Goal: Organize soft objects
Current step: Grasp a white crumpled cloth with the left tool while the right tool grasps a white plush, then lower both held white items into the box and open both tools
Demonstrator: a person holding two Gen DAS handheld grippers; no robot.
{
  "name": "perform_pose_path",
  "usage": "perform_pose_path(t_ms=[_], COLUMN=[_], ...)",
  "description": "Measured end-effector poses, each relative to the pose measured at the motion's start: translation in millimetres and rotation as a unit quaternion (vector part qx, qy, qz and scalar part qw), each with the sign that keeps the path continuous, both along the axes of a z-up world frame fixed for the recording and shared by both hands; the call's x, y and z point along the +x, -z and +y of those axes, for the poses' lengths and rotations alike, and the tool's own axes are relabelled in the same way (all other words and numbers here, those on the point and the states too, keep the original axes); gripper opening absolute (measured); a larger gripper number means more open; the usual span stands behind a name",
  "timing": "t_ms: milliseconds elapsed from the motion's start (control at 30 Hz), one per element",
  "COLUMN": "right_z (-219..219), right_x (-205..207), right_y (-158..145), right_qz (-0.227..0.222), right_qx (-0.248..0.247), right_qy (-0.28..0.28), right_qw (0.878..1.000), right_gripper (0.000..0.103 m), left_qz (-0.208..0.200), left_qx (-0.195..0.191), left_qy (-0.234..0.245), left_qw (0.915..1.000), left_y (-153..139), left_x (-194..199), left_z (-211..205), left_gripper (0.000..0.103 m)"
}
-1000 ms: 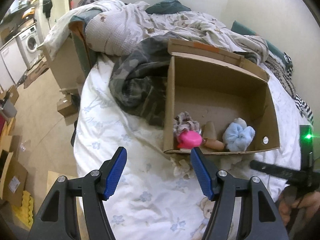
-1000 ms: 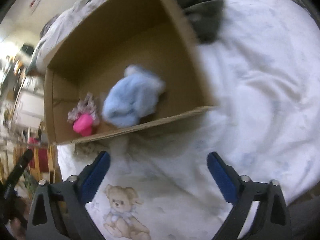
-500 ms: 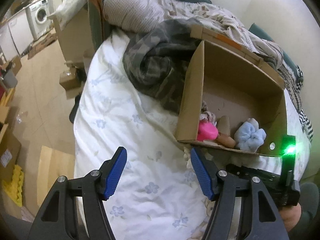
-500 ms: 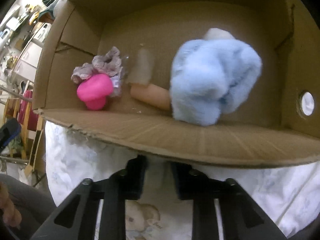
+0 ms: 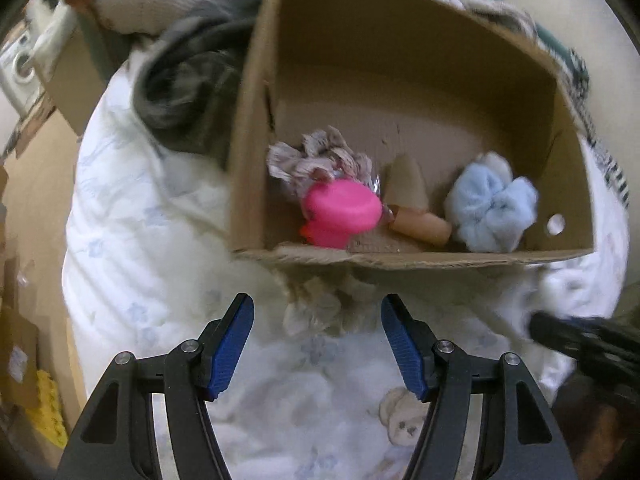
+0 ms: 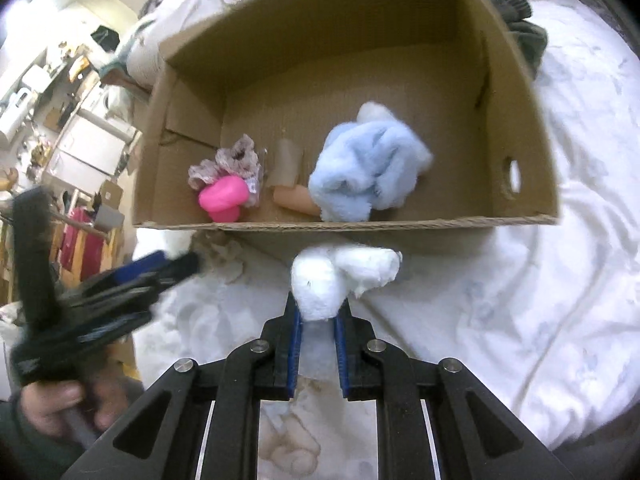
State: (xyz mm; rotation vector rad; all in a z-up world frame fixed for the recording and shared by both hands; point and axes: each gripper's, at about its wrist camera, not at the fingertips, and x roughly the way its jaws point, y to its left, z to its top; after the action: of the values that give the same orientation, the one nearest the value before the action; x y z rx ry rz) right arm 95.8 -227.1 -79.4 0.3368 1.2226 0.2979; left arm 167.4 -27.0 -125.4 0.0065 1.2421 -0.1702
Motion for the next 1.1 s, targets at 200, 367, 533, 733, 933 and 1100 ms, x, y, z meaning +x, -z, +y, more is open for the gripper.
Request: perform_pose_path(t_ms=[200, 367, 533, 733, 933, 1100], right_z=[-14, -15, -7, -1, -1, -1], right_x=[-10, -10, -6, -4, -5, -9], right_y=[-17, -14, -13, -7, -8, -16], right_qz=[-0.014, -0.014, -0.013, -0.011, -0.014, -0.023], right_qx=[0.003, 0.008, 0.006, 0.000, 0.004, 0.017], right_qy=[0.013, 0.021, 0.011, -0.003, -0.007, -0.011], right_qw=[1.000, 1.000, 1.000, 1.000, 1.000, 1.000], right_gripper=[0.017, 0.017, 0.017, 0.017, 0.017, 0.017], left_qz=[0.018, 0.024, 0.009, -0.020, -0.028, -0.061], left_qx=[0.028, -0.001, 0.011, 0.034, 0.019, 0.015], left_qy=[0.001, 0.013, 0.014, -0.001, -0.006, 0.012], left_qw=[0.9994, 0.9996, 0.9998, 0.9992, 0.9994, 0.9980], left_y=[25, 24, 11, -16, -39, -63], left_x=[11, 10, -1, -16, -40, -63], left_z=[-9, -11, -10, 1, 0, -7], left_gripper=[0.061, 0.014, 0.012, 0.012, 0.012, 0.012])
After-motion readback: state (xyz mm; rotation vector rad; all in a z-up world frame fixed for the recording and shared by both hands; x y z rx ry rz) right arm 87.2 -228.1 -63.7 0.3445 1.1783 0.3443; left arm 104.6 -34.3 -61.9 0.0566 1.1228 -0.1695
